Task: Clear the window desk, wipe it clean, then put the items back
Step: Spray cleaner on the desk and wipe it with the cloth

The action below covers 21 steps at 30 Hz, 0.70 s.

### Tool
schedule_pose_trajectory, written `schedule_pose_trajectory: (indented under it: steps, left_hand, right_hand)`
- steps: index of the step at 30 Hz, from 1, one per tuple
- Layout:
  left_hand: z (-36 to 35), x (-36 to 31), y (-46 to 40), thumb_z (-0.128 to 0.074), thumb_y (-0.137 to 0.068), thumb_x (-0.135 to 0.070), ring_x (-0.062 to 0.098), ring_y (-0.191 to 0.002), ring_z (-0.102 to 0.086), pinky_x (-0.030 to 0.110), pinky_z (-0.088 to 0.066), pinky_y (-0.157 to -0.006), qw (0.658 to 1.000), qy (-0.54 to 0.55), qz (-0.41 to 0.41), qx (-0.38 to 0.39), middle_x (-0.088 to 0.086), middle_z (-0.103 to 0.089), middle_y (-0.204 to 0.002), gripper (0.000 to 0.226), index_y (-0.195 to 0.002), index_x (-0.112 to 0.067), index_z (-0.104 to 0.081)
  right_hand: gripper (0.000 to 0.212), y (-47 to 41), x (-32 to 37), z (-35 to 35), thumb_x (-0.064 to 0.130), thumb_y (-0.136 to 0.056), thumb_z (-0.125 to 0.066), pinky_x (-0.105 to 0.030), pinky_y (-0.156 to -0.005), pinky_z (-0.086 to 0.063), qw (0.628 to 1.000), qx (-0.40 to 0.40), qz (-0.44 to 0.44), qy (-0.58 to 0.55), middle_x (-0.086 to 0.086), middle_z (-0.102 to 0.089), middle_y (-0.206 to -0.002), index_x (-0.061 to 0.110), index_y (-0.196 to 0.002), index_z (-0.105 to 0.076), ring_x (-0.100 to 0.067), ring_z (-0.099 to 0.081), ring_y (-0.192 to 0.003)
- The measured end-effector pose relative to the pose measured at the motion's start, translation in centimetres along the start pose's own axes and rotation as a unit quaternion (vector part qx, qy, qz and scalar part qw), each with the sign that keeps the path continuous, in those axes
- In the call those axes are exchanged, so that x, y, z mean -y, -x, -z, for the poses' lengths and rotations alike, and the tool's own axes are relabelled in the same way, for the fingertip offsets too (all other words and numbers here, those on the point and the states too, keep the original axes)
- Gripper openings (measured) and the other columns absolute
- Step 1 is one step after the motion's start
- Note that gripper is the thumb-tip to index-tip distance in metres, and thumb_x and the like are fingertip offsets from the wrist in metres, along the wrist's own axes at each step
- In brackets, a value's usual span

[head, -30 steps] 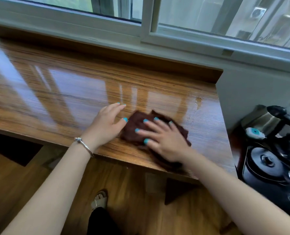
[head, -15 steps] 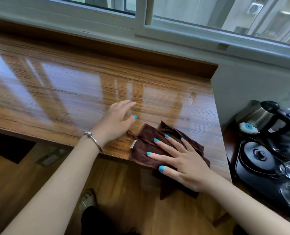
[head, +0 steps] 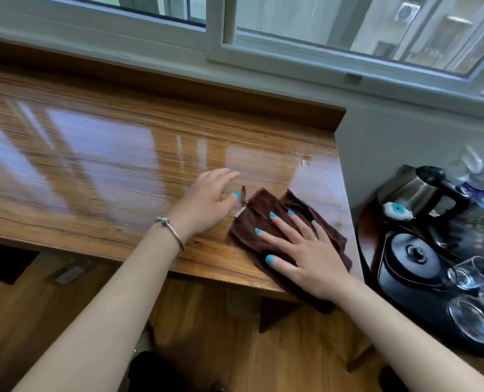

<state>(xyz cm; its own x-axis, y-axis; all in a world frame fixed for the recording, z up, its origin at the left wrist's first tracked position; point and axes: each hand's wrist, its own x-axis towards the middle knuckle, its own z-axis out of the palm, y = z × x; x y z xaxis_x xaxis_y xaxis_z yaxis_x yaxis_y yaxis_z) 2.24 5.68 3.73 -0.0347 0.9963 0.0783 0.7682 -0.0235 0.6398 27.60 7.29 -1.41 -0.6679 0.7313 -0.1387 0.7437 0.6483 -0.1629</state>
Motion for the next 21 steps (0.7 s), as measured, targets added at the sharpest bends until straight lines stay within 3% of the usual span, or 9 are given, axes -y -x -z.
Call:
schedule_pose_trajectory:
  steps: [4,6,9,12,21]
  left_hand:
    - [-1.5,-1.4,-2.4,-0.056,-0.094,-0.022,0.022,-0.142,-0.024,0.029,-0.014,-0.117,0.999,0.0,-0.032,0.03,0.005,-0.036,-0.152,0.05,-0.142,-0.019,-0.043]
    - [-1.6,-1.3,-3.7,-0.056,-0.094,-0.023,0.022,-0.142,-0.025,0.029,-0.014,-0.118,0.999,-0.001,-0.038,0.032,0.005,-0.036,-0.151,0.05,-0.142,-0.019,-0.043]
    - [-1.2,-0.2,-5.5,-0.056,-0.094,-0.023,0.02,-0.142,-0.025,0.025,-0.013,-0.115,0.999,0.002,-0.023,0.022,0.003,-0.036,-0.151,0.05,-0.143,-0.02,-0.043]
    - [-0.9,1.0,-7.3,-0.055,-0.095,-0.022,0.02,-0.142,-0.023,0.024,-0.012,-0.114,0.999,0.0,-0.018,0.04,0.003,-0.035,-0.152,0.05,-0.143,-0.02,-0.042]
    - [-0.5,4.7,-15.2,-0.053,-0.096,-0.028,0.014,-0.143,-0.02,0.026,-0.011,-0.118,0.998,0.003,-0.042,0.046,-0.003,-0.033,-0.153,0.05,-0.144,-0.026,-0.04]
  right_hand:
    - [0.05,2.9,-0.1,0.0,0.079,-0.088,0.0,-0.035,-0.116,0.017,0.997,0.03,0.071,0.001,0.034,0.016,-0.156,0.074,-0.138,0.001,-0.003,0.023,-0.147]
    - [0.047,1.0,-1.6,0.9,0.077,-0.089,0.0,-0.035,-0.118,0.013,0.997,0.032,0.072,-0.002,0.035,0.013,-0.156,0.076,-0.136,0.001,-0.002,0.019,-0.148]
    - [0.041,-4.6,-4.8,2.6,0.072,-0.092,-0.006,-0.041,-0.122,0.002,1.0,0.017,0.007,0.015,0.031,0.006,-0.159,0.079,-0.13,0.005,-0.007,0.008,-0.151]
    - [0.044,-10.9,-8.4,3.8,0.063,-0.099,-0.019,-0.045,-0.122,-0.002,0.998,0.002,-0.06,0.009,0.024,-0.001,-0.163,0.072,-0.139,-0.004,-0.01,0.004,-0.152]
    - [0.05,-24.6,-15.4,6.7,0.059,-0.101,-0.016,-0.047,-0.122,0.007,0.989,-0.017,-0.146,0.019,0.017,-0.007,-0.164,0.052,-0.15,-0.018,-0.013,0.008,-0.152]
